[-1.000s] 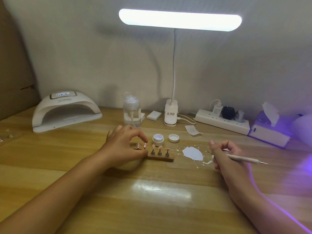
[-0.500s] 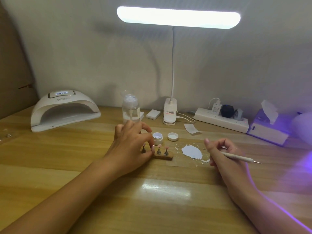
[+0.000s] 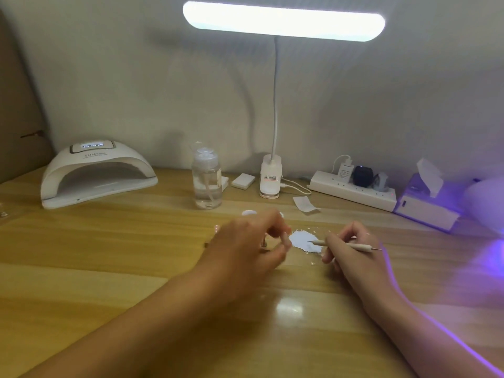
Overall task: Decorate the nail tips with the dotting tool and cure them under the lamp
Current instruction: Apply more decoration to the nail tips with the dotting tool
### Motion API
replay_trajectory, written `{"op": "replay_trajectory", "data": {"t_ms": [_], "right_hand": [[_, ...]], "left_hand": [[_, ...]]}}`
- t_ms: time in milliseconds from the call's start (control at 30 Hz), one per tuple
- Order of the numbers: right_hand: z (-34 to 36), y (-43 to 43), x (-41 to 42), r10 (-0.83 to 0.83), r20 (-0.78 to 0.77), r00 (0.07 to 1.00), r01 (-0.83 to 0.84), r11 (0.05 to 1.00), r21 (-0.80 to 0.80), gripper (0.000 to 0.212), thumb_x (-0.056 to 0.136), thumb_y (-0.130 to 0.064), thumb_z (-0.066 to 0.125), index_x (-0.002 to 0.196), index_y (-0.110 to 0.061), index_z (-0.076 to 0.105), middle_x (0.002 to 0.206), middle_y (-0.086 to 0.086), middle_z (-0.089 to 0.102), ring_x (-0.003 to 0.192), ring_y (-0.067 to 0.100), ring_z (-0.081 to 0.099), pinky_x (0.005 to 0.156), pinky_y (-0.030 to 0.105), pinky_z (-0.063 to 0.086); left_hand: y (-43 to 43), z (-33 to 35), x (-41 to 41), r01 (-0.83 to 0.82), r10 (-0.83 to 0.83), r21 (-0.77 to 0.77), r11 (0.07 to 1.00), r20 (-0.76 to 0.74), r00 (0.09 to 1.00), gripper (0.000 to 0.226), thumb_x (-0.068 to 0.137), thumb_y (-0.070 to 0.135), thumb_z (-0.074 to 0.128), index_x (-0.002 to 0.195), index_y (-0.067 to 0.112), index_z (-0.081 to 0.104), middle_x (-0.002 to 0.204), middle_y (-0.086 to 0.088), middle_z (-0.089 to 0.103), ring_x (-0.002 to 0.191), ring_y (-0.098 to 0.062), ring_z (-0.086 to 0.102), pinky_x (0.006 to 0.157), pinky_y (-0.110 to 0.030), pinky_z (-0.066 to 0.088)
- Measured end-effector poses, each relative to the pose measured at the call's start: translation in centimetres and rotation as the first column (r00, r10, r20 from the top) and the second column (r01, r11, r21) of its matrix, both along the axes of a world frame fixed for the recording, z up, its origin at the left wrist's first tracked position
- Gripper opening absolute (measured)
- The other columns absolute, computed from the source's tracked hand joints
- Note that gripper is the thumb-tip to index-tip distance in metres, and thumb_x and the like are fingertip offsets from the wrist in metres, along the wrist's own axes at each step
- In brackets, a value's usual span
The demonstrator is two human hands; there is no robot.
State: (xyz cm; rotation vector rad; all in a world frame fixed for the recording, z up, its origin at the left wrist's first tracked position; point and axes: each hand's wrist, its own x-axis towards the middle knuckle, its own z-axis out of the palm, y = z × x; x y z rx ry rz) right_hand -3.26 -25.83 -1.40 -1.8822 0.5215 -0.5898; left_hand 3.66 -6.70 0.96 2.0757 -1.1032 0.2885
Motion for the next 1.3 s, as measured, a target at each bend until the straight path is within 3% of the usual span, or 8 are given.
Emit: {"op": "replay_trajectory", "data": {"t_ms": [167, 400, 567, 733, 900, 1000, 1167, 1300], "right_hand": [[-0.1, 0.1, 0.0, 0.008, -0.067, 0.998, -0.015, 0.995, -0.103, 0.014, 0.079, -0.025, 0.064, 0.077, -0.015, 0.054, 0.062, -0.008, 0.071, 0.056, 0.001, 0.059, 0.058, 0.029, 0.038], [0.0, 0.0, 0.2, -0.021, -0.067, 0.998, 0.013, 0.993, -0.121, 0.015, 0.080, -0.025, 0.063, 0.078, -0.014, 0.053, 0.061, -0.006, 0.070, 0.059, 0.006, 0.061, 0.061, 0.032, 0.045], [0.1, 0.2, 0.0, -0.024, -0.078, 0.997, 0.013, 0.990, -0.138, 0.014, 0.080, -0.023, 0.062, 0.077, -0.012, 0.053, 0.058, -0.006, 0.068, 0.052, -0.001, 0.056, 0.056, 0.029, 0.038], [-0.1, 0.2, 0.1, -0.024, -0.059, 0.998, 0.016, 0.992, -0.125, 0.017, 0.082, -0.028, 0.064, 0.077, -0.015, 0.054, 0.058, -0.012, 0.067, 0.053, -0.005, 0.055, 0.056, 0.028, 0.035], [0.0, -0.1, 0.2, -0.051, 0.166, 0.985, 0.035, 0.994, 0.101, 0.013, 0.096, -0.034, 0.060, 0.094, -0.022, 0.054, 0.077, -0.006, 0.075, 0.055, 0.005, 0.060, 0.053, 0.030, 0.043], [0.5, 0.3, -0.1, 0.015, 0.248, 0.969, -0.035, 0.997, 0.075, 0.009, 0.096, -0.033, 0.063, 0.098, -0.024, 0.060, 0.086, -0.006, 0.076, 0.063, 0.011, 0.068, 0.047, 0.025, 0.050], [0.9, 1.5, 0.0, 0.050, 0.232, 0.971, -0.118, 0.951, 0.287, 0.019, 0.090, -0.031, 0.071, 0.083, -0.018, 0.059, 0.061, 0.002, 0.069, 0.045, 0.008, 0.055, 0.039, 0.018, 0.041], [0.4, 2.2, -0.1, 0.069, 0.185, 0.980, -0.129, 0.932, 0.339, 0.020, 0.090, -0.020, 0.070, 0.079, -0.017, 0.053, 0.058, 0.002, 0.067, 0.045, 0.009, 0.055, 0.041, 0.018, 0.043]], "left_hand": [[-1.1, -3.2, -1.1, 0.057, -0.066, 0.167, 0.984, 0.051, 0.997, 0.022, 0.094, 0.028, 0.055, 0.089, 0.041, 0.038, 0.110, 0.013, 0.070, 0.102, -0.011, 0.065, 0.078, -0.039, 0.052], [-1.2, -3.4, -0.8, 0.067, -0.073, 0.111, 0.992, 0.054, 0.996, 0.027, 0.093, 0.023, 0.058, 0.087, 0.039, 0.037, 0.107, 0.016, 0.071, 0.097, -0.005, 0.068, 0.076, -0.036, 0.053], [-1.1, -3.5, -0.6, 0.075, -0.078, 0.078, 0.994, 0.032, 0.996, 0.014, 0.090, 0.019, 0.061, 0.089, 0.029, 0.051, 0.101, 0.014, 0.072, 0.095, -0.006, 0.069, 0.075, -0.036, 0.054], [-1.1, -3.3, -0.5, 0.046, -0.046, 0.067, 0.997, 0.004, 0.999, 0.015, 0.087, 0.022, 0.063, 0.087, 0.035, 0.054, 0.091, 0.016, 0.070, 0.087, -0.005, 0.066, 0.071, -0.036, 0.053], [-0.9, -3.2, -0.3, 0.022, -0.020, 0.047, 0.999, -0.028, 0.999, 0.014, 0.084, 0.023, 0.068, 0.082, 0.036, 0.061, 0.085, 0.018, 0.068, 0.079, -0.003, 0.063, 0.070, -0.030, 0.052], [-0.8, -3.1, 0.0, 0.014, -0.013, 0.014, 1.000, -0.091, 0.996, 0.013, 0.082, 0.022, 0.071, 0.080, 0.034, 0.067, 0.083, 0.016, 0.069, 0.070, -0.008, 0.059, 0.085, -0.028, 0.047], [-0.8, -3.1, 0.3, -0.002, -0.001, -0.020, 1.000, -0.171, 0.985, 0.011, 0.084, 0.023, 0.075, 0.083, 0.033, 0.072, 0.084, 0.019, 0.070, 0.061, -0.005, 0.052, 0.096, -0.039, 0.045], [-0.9, -3.0, 0.3, 0.005, -0.010, -0.021, 1.000, -0.203, 0.979, 0.010, 0.084, 0.022, 0.074, 0.083, 0.032, 0.073, 0.085, 0.020, 0.070, 0.060, -0.004, 0.052, 0.098, -0.043, 0.045]]}}
